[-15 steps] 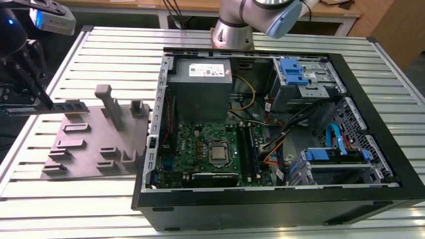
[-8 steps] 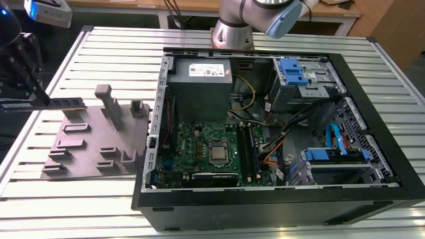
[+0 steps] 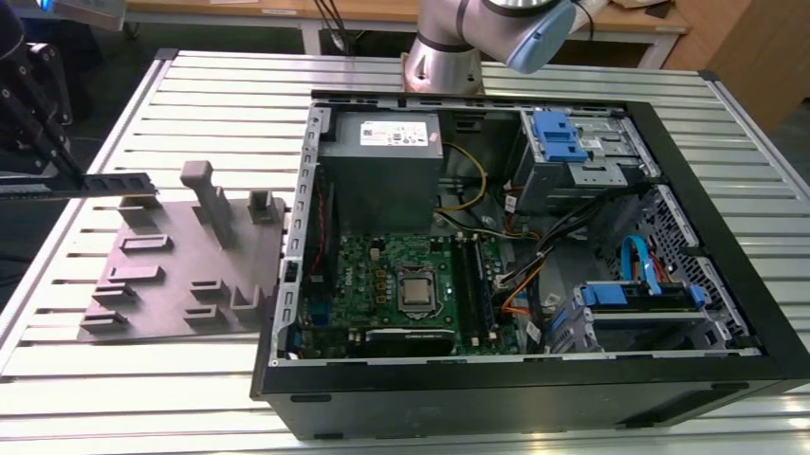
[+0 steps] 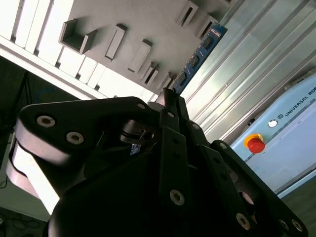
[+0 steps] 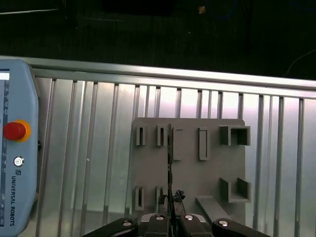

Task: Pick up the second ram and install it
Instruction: 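Pick up the second ram and move it above second insertion slot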

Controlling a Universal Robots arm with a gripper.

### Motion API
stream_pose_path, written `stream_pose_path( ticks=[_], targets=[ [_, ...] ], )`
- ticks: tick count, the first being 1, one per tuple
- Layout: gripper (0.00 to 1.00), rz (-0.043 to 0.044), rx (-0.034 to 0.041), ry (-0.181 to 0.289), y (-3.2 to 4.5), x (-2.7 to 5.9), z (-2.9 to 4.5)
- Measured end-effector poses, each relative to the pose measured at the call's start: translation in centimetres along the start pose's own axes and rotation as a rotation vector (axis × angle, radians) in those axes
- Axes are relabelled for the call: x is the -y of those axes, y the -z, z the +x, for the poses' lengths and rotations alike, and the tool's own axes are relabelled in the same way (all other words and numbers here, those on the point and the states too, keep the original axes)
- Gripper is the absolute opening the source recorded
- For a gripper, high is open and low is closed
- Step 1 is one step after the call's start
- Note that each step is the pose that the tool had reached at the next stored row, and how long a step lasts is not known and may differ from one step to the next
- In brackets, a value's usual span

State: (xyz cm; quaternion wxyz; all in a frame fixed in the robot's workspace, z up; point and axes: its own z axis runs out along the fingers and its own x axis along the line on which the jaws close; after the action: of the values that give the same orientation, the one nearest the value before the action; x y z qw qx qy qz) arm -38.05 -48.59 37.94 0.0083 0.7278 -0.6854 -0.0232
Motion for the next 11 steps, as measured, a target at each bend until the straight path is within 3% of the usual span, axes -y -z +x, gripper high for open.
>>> stream_pose_path(
  ticks=[11],
  targets=[
    [0.14, 0.0007, 0.0083, 0.0, 1.8, -0.08, -0.04]
  ],
)
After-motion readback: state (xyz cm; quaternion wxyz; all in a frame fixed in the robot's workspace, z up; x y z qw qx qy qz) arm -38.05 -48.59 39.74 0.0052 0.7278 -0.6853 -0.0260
